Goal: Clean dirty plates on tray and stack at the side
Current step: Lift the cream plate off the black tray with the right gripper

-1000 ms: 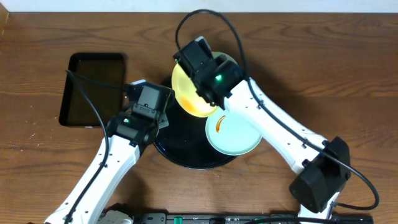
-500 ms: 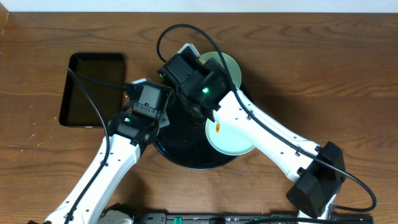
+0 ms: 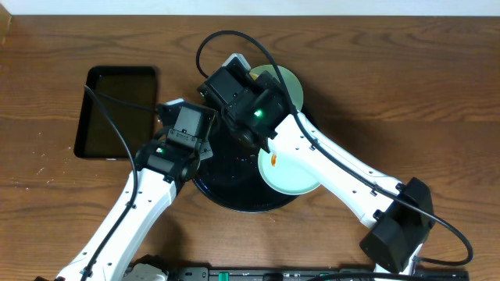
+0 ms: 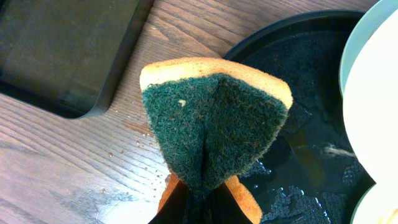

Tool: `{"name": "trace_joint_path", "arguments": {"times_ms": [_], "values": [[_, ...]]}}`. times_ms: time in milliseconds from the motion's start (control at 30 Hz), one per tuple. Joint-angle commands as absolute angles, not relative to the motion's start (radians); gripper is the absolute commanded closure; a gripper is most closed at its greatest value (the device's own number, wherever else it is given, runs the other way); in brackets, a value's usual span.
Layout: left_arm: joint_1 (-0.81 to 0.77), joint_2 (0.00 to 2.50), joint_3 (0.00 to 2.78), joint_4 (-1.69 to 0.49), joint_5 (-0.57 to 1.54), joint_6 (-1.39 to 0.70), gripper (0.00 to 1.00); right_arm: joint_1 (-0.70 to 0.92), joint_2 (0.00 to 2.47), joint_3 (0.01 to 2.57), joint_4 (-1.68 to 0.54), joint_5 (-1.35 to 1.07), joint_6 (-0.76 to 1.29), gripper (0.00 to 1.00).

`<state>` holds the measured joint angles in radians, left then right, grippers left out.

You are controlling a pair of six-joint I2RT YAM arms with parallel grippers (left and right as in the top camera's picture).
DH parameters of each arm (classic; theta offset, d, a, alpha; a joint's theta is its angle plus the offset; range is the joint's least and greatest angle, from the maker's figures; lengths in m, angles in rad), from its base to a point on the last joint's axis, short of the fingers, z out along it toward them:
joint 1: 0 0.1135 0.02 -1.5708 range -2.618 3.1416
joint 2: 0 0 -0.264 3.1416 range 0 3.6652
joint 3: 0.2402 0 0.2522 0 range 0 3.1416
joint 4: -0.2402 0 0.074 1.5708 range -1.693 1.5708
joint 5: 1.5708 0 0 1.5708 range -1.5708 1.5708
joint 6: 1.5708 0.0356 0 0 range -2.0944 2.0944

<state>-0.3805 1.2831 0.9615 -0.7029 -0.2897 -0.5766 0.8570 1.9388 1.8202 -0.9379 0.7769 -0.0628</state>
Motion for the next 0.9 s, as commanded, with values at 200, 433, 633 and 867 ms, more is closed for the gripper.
{"name": "trace_joint_path", "arguments": {"times_ms": [200,433,633,867], "values": [[-0.376,1.285,0.973,-0.702,-0.295,-0.582,0.92,0.874,1.904,1.838,-0.934,0.765,-0.068,0.99],[-0.376,1.285,0.973,-0.702,-0.295,-0.582,0.92,0.87,1.904,1.838,-0.934,0.721,-0.063,0.99],[-0.376,1.285,0.973,-0.702,-0.295,-0.582,0.92,0.813,1.904,1.838,-0.935,0.565,0.025,0.99],[-0.376,1.285,0.973,-0.702,-0.295,-0.582,0.92,0.596,1.904,1.838,-0.962,0.137,0.107,0.99]]}}
